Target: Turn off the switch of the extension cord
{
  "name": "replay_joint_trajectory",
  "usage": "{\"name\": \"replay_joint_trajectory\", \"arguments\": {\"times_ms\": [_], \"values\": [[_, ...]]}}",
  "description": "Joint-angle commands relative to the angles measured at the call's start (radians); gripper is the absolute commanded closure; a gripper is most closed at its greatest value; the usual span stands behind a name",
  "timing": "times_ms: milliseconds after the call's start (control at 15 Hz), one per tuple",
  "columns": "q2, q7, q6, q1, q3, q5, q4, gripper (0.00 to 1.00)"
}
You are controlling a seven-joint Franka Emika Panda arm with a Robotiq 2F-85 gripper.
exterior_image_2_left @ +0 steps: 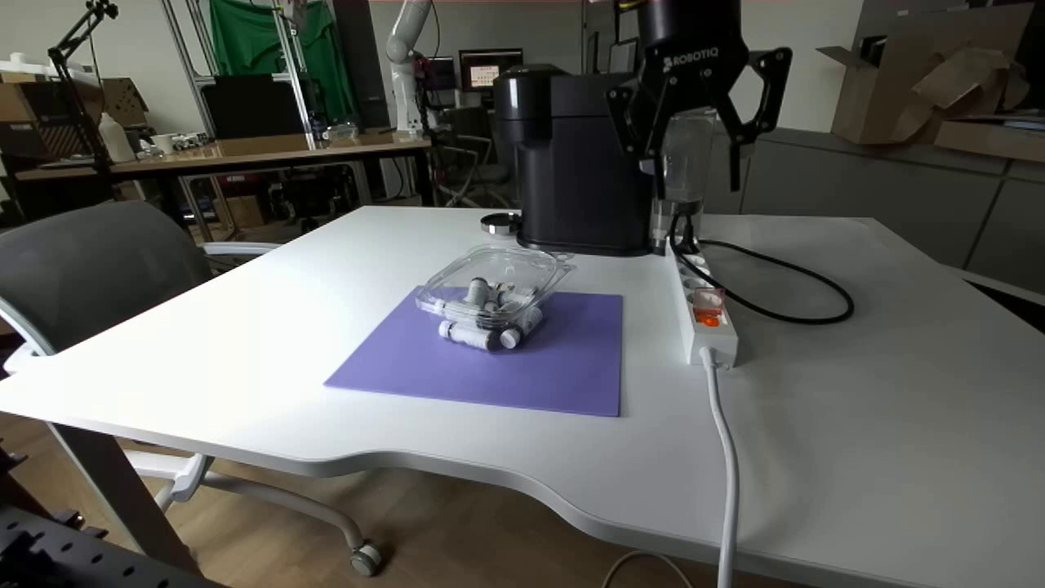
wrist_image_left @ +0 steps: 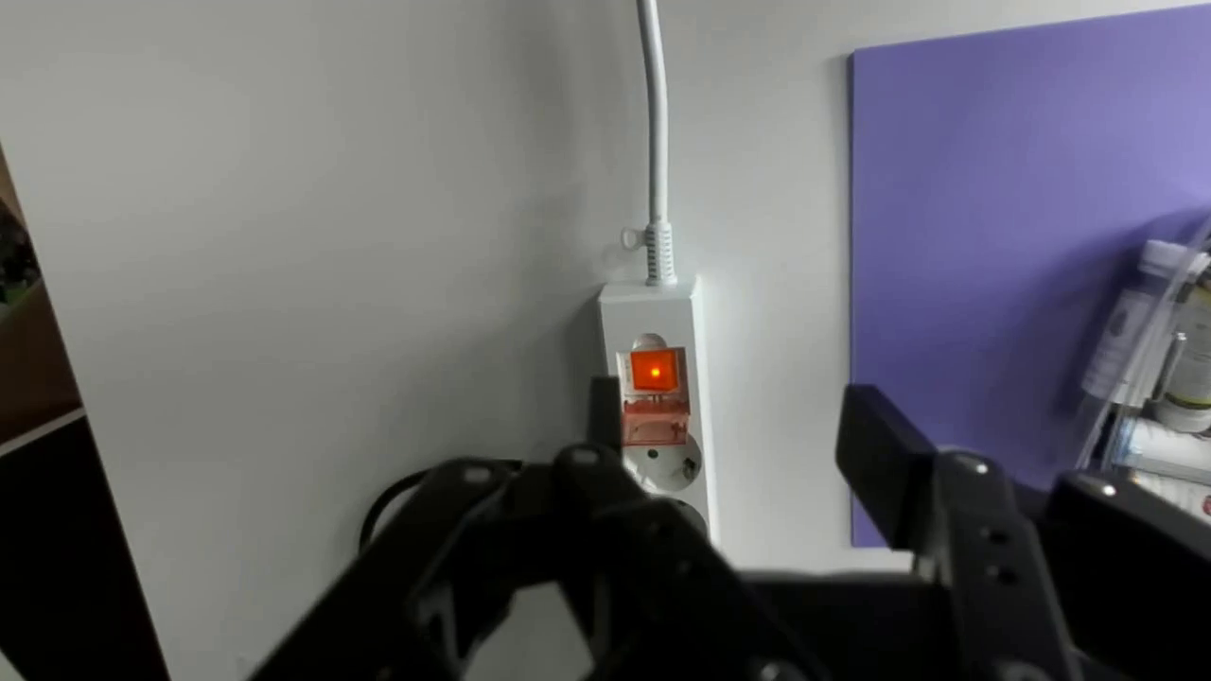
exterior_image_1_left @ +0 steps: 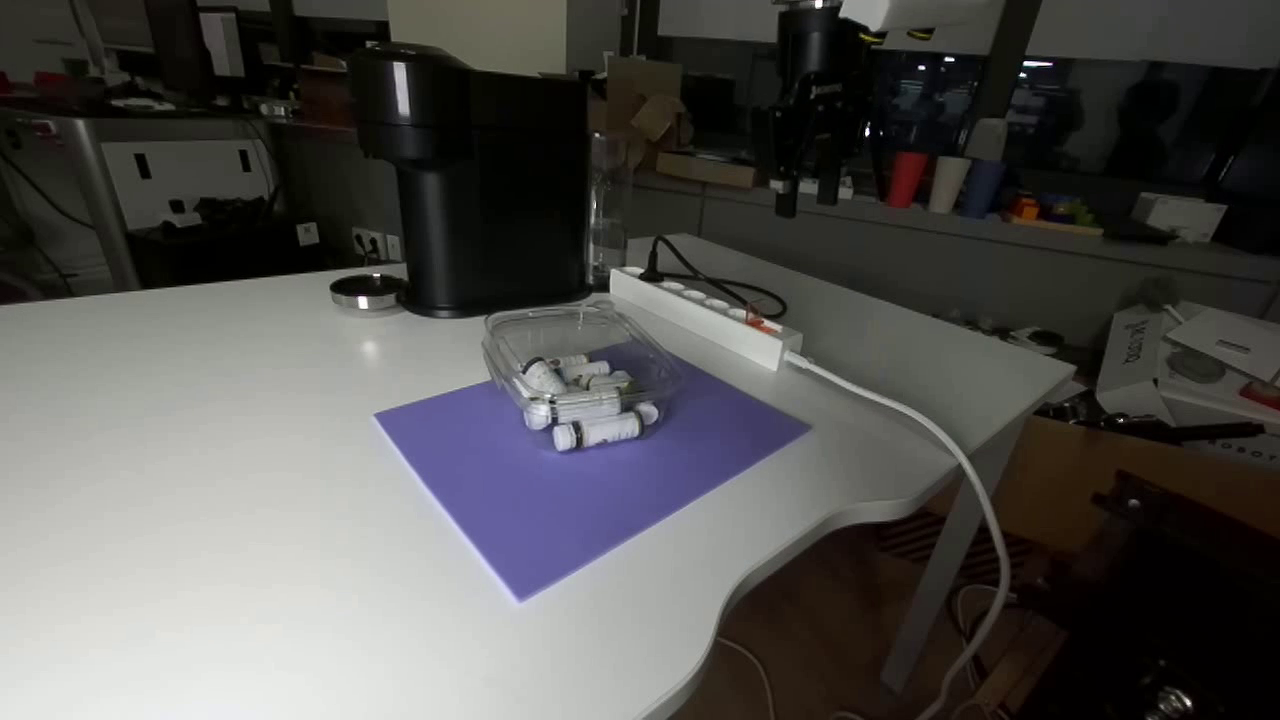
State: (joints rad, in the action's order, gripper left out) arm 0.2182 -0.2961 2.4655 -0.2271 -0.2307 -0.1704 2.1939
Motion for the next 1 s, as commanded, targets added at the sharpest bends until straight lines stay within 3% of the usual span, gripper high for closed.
{"name": "replay_joint_trajectory", "arguments": {"times_ms": [0, 333, 733, 800, 933], "values": [[0.103, -0.084, -0.028, -0.04, 0.014, 0.014, -0.117, 0.69], [0.21, -0.215, -0.057, -0.096, 0.052, 0.045, -0.227, 0.99], [0.304, -0.29, -0.118, -0.135, 0.087, 0.05, -0.313, 1.0], [0.268, -0.26, -0.077, -0.121, 0.079, 0.032, -0.257, 1.0], [0.29, -0.268, -0.088, -0.126, 0.083, 0.032, -0.275, 1.0]]}}
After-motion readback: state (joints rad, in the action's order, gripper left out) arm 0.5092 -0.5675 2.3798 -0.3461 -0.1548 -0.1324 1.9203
